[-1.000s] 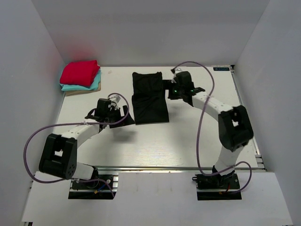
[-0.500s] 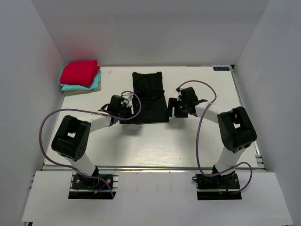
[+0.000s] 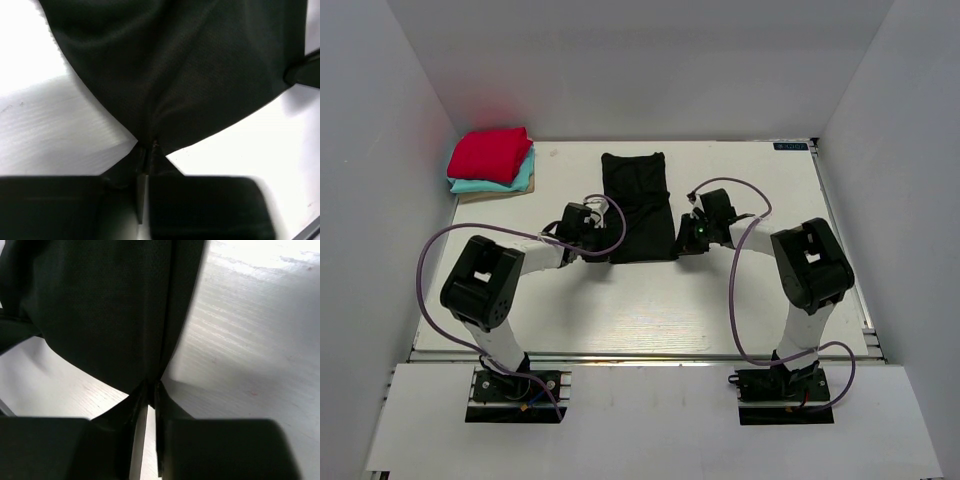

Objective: Fold and stack the t-shirts
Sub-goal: Grab one side of the 2/3 rectangular tshirt with both arms, then fold the long partially folded tshirt into a neat square

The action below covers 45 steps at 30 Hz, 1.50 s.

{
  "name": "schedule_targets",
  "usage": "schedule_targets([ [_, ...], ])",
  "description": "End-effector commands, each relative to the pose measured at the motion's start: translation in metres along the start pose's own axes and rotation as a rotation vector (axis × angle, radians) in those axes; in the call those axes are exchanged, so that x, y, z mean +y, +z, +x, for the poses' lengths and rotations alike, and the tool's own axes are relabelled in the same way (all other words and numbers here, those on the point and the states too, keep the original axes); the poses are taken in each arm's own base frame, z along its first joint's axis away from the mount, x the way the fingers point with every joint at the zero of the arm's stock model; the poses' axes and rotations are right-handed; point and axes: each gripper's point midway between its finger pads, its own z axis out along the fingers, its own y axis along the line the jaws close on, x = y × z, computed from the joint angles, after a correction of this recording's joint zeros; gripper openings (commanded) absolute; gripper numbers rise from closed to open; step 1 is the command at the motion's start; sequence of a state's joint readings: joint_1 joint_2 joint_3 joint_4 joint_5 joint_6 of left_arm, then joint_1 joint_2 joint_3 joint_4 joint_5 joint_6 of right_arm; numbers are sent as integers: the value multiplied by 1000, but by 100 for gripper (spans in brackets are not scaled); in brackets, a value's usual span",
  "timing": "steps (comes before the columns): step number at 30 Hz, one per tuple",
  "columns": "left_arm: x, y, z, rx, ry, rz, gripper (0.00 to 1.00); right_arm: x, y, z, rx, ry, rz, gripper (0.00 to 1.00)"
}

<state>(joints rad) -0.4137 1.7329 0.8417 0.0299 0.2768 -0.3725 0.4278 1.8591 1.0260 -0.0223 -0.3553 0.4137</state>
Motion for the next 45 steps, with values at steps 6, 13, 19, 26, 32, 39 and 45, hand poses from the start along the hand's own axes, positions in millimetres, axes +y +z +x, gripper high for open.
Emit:
schedule_targets([
  [6, -28, -18, 5, 14, 33, 88, 0, 21, -24, 7, -4, -26, -55, 0],
  [13, -78, -90, 27, 38, 25, 238, 0, 38, -78, 53, 50, -2, -83, 0],
  [19, -97, -142, 33, 32, 41, 262, 0, 64, -140, 58, 2, -59, -100, 0],
  [26, -108, -160, 21, 14, 41, 278, 0, 94, -178, 36, -55, -110, -143, 0],
  [32, -93, -154, -16, -132, -8, 173, 0, 93, -163, -2, -101, -96, -97, 0],
  [39, -78, -143, -69, -265, -29, 41, 0, 93, -150, -68, -237, -72, -45, 0],
  [45, -68, -121, -97, -273, -22, -40, 0, 83, -129, -96, -207, -51, -31, 0],
])
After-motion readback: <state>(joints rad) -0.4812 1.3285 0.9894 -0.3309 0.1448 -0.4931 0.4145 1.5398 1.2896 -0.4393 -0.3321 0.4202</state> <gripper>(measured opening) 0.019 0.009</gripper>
